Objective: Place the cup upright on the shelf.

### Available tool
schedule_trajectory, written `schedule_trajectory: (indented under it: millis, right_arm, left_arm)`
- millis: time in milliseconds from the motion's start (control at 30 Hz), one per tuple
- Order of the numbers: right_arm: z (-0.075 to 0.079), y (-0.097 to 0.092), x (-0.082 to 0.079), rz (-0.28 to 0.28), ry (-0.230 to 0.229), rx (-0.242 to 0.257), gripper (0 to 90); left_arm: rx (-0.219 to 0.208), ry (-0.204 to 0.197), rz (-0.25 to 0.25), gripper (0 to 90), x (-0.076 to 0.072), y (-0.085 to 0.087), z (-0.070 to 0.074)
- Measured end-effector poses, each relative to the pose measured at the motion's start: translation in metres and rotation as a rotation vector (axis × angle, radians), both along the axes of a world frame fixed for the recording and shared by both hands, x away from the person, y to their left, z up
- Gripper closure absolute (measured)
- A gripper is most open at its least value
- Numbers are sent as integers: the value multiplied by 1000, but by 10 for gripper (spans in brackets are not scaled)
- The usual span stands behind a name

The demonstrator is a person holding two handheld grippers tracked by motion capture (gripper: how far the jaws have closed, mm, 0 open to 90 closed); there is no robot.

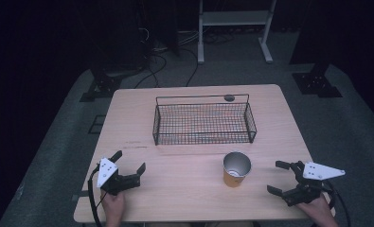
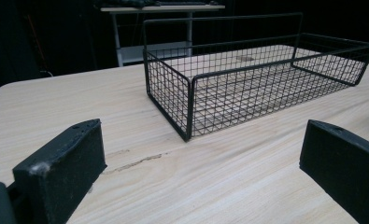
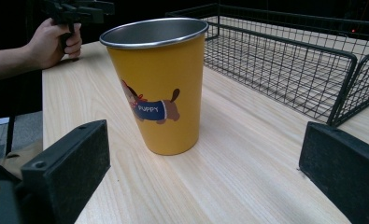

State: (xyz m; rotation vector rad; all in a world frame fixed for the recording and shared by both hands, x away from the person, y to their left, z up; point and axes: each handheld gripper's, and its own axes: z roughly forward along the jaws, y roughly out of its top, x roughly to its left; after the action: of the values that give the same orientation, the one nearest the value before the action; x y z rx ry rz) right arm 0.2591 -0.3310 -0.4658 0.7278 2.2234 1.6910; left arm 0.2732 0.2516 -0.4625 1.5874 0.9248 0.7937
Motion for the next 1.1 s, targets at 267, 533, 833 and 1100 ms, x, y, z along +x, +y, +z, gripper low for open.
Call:
schedule_trajectory:
  millis: [267, 533, 833, 1100]
  right_arm:
    - [1, 7, 2, 17, -1, -5, 12]
    - [3, 20, 1, 40, 2, -23, 12]
    - [4, 36, 7, 65, 26, -37, 0]
    - [9, 46, 8, 80, 32, -40, 0]
  left_arm:
    - [-4, 3, 3, 0, -1, 1, 0]
    - [2, 0, -5, 0, -2, 0, 0]
    - [-4, -3, -6, 0, -1, 0, 0]
    - [0, -3, -7, 0, -2, 0, 0]
